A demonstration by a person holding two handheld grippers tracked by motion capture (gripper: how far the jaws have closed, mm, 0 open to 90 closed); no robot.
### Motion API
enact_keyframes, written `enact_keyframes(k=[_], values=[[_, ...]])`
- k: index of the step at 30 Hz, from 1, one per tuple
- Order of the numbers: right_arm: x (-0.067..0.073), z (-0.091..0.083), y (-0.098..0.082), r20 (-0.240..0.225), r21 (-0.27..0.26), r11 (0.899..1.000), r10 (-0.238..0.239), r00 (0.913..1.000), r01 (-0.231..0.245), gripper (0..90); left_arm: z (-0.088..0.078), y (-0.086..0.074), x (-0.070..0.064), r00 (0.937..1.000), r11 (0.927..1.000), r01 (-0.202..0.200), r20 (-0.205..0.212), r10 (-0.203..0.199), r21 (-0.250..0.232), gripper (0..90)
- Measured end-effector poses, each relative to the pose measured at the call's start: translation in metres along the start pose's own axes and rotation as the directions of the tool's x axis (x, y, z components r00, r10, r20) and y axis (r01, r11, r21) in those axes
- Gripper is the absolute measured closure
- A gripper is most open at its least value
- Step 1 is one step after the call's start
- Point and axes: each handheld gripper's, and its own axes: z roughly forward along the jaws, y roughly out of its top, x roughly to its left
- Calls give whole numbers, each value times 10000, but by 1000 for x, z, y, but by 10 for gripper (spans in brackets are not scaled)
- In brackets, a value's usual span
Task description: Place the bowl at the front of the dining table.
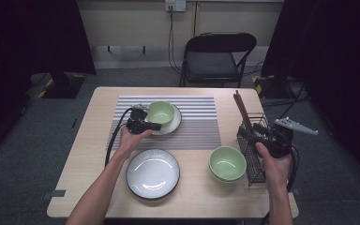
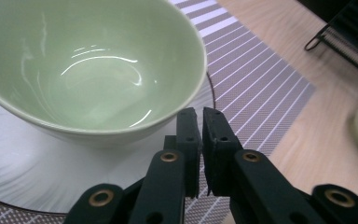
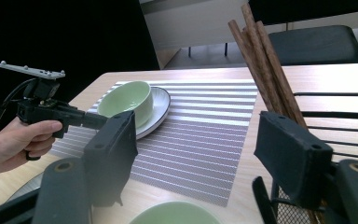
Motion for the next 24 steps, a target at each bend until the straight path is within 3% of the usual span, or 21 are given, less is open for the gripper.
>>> enact_keyframes(k=[14, 16, 24], values=[[-1, 1, -1, 14, 46, 10000, -13, 10000, 13, 290, 0, 4, 2, 10000, 10000, -36, 14, 36, -84, 862], [0, 2, -1, 3, 86, 10000, -22, 10000, 22, 290, 1, 5, 0, 9998, 9998, -190, -49, 190, -19, 860], [0, 1, -1, 21, 59, 10000, -16, 10000, 16, 290, -15, 7, -2, 9995, 9994, -177, 250, 184, -294, 760]])
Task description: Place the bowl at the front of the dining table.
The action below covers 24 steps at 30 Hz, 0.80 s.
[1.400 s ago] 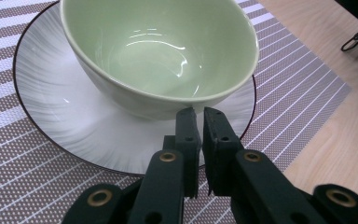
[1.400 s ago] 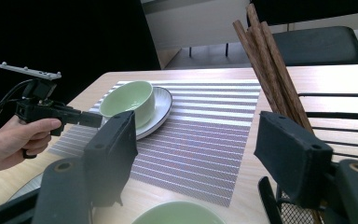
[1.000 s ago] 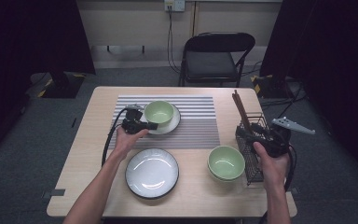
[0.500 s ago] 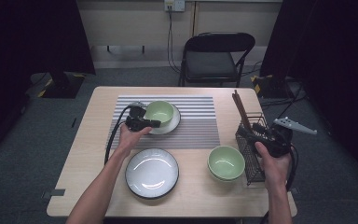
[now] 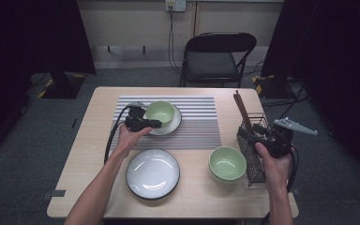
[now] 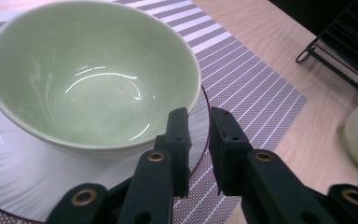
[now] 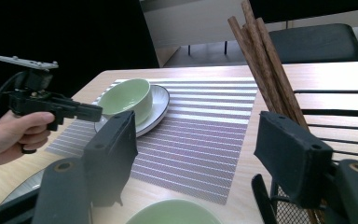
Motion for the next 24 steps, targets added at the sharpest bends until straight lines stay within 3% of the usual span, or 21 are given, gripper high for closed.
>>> enact_keyframes(k=[7, 11, 13, 17, 24], values=[[0, -2, 0, 32, -1, 10000, 37, 10000, -37, 291, -22, -1, -7, 9998, 9996, -213, 55, 214, -159, 640], [2, -2, 0, -87, 21, 10000, 21, 10000, -21, 301, -33, -2, -8, 9981, 9987, -474, -397, 481, 171, 571], [3, -3, 1, -143, 14, 10000, 2, 9999, -1, 310, -41, -4, -7, 9992, 9997, -231, -318, 227, -109, 534], [2, -5, 0, -160, 62, 10000, -8, 9999, 9, 326, -52, -8, -8, 9948, 9989, -462, -907, 466, 58, 481], [5, -2, -1, -341, 278, 9994, -175, 9993, 184, 363, -73, -26, -7, 9924, 9995, -244, -1209, 219, -195, 376]])
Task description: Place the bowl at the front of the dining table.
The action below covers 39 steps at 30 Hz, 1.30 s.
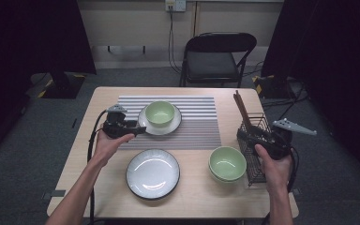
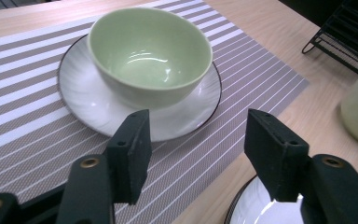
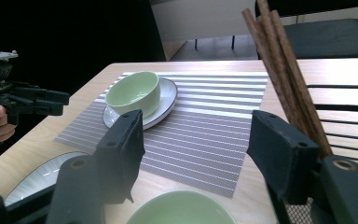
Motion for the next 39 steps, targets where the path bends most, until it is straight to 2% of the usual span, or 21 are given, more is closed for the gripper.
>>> enact_keyframes(k=[2, 6, 7, 8, 9, 10, 12, 14, 16, 23, 27, 29, 30, 32, 34, 36, 37, 39], values=[[1, 0, 0, -2, 70, 10000, -18, 10000, 18, 371, -6, -5, 1, 9998, 9998, -125, -168, 127, 120, 348], [0, -4, -1, -38, 96, 10000, -25, 10000, 25, 383, -20, -18, 1, 9991, 9999, -142, -396, 139, -84, 301], [-1, -5, -1, -13, 92, 10000, -16, 10000, 16, 385, -22, -21, 2, 9991, 10000, -67, -407, 67, -9, 280], [-2, -7, 0, 15, 95, 10000, -17, 10000, 17, 390, -24, -23, 3, 9985, 9997, -70, -542, 83, 238, 256], [-3, -9, 0, 14, 76, 10000, -6, 10000, 6, 391, -25, -26, 2, 9969, 9996, -92, -778, 113, 275, 234], [-3, -11, 0, 60, 43, 10000, 10, 10000, -10, 393, -28, -31, 2, 9954, 9997, -118, -948, 138, 216, 232], [-5, -16, 1, 93, 28, 10000, 25, 10000, -25, 394, -31, -40, 2, 9958, 9998, 0, -919, 18, 186, 239], [-7, -19, 0, 139, 49, 10000, 30, 9999, -31, 394, -33, -49, 3, 9951, 9994, 49, -986, -16, 330, 238], [-10, -21, -2, 195, 107, 9999, 55, 9998, -57, 394, -34, -57, 5, 9945, 9990, 252, -1023, -213, 371, 238], [-15, -24, -12, 403, 604, 9982, 20, 9992, -45, 398, -36, -81, 10, 9931, 9956, 292, -1161, -187, 888, 242], [-19, -27, -15, 493, 601, 9981, 94, 9987, -123, 414, -38, -97, 16, 9904, 9933, 556, -1319, -420, 1010, 243], [-20, -28, -16, 519, 620, 9980, 100, 9986, -132, 428, -39, -105, 17, 9870, 9940, 525, -1563, -370, 960, 260], [-20, -29, -17, 532, 656, 9977, 113, 9985, -147, 432, -39, -109, 19, 9854, 9940, 625, -1637, -471, 897, 276], [-22, -28, -19, 583, 735, 9971, 178, 9981, -220, 440, -37, -116, 21, 9847, 9926, 978, -1516, -860, 724, 270], [-23, -26, -21, 642, 869, 9959, 186, 9978, -242, 448, -34, -122, 21, 9840, 9921, 799, -1668, -629, 970, 274], [-25, -24, -22, 717, 983, 9949, 144, 9973, -214, 460, -33, -126, 21, 9852, 9900, 698, -1641, -490, 1230, 274], [-25, -23, -22, 699, 1012, 9946, 178, 9974, -248, 462, -33, -127, 21, 9834, 9907, 689, -1750, -476, 1177, 274], [-26, -20, -21, 680, 1053, 9942, 158, 9976, -230, 492, -34, -129, 22, 9838, 9917, 616, -1743, -413, 1129, 274]])
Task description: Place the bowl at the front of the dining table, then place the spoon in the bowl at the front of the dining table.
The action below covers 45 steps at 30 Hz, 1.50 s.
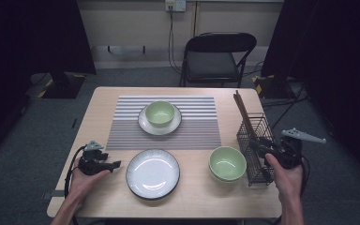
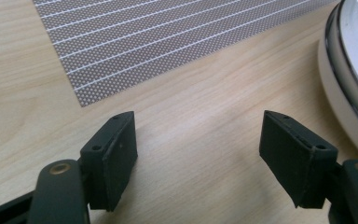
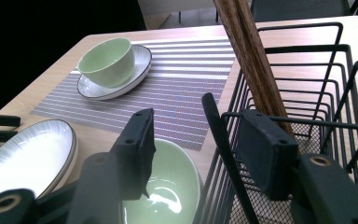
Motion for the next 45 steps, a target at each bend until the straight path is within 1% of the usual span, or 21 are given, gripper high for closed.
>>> enact_keyframes(k=[1, 2, 3, 5, 6, 8, 13, 17, 22, 25, 28, 32, 38, 41, 45], values=[[0, 1, 0, -31, 26, 10000, -36, 10000, 36, 499, 0, -1, 0, 9998, 9999, -170, -121, 170, 7, 274], [-1, 2, 1, -28, 69, 10000, -50, 10000, 50, 502, 0, -1, -2, 9996, 9997, -228, -173, 228, -11, 274], [-1, 3, 1, -11, 96, 9999, -68, 10000, 68, 511, 1, -1, -3, 9989, 9993, -374, -268, 373, -19, 271], [-1, 4, 3, -7, 143, 9998, -126, 9999, 126, 526, 3, -3, -6, 9964, 9973, -725, -452, 720, -85, 252], [-1, 5, 4, 39, 138, 9997, -186, 9998, 186, 540, 4, -4, -7, 9940, 9957, -918, -615, 909, -122, 243], [-1, 5, 6, 26, 162, 9996, -233, 9997, 233, 557, 5, -6, -8, 9910, 9932, -1152, -713, 1136, -193, 243], [-3, 9, 12, 16, 243, 9992, -302, 9995, 302, 591, 5, -10, -7, 9905, 9915, -1190, -761, 1148, -523, 233], [-2, 12, 15, 82, 343, 9985, -424, 9991, 421, 613, 6, -10, -8, 9903, 9916, -1181, -792, 1138, -518, 228], [-2, 16, 20, 119, 750, 9961, -474, 9988, 464, 638, 6, -10, -8, 9904, 9917, -1175, -792, 1132, -523, 228], [-3, 18, 22, 121, 891, 9950, -474, 9988, 461, 663, 6, -10, -8, 9904, 9917, -1173, -793, 1130, -523, 228], [-4, 20, 24, 155, 1003, 9932, -604, 9981, 585, 688, 6, -10, -8, 9905, 9917, -1172, -792, 1128, -527, 228], [-4, 22, 25, 135, 1105, 9921, -615, 9980, 596, 732, 6, -10, -8, 9904, 9917, -1176, -794, 1133, -520, 228], [-3, 25, 27, 41, 1197, 9906, -668, 9978, 659, 733, 6, -10, -8, 9903, 9917, -1182, -795, 1139, -517, 228], [-2, 25, 27, 174, 1220, 9896, -789, 9967, 762, 749, 6, -10, -8, 9903, 9917, -1179, -796, 1136, -518, 227], [-3, 25, 27, 235, 1242, 9895, -778, 9967, 743, 794, 6, -10, -8, 9903, 9916, -1183, -796, 1139, -518, 228]])
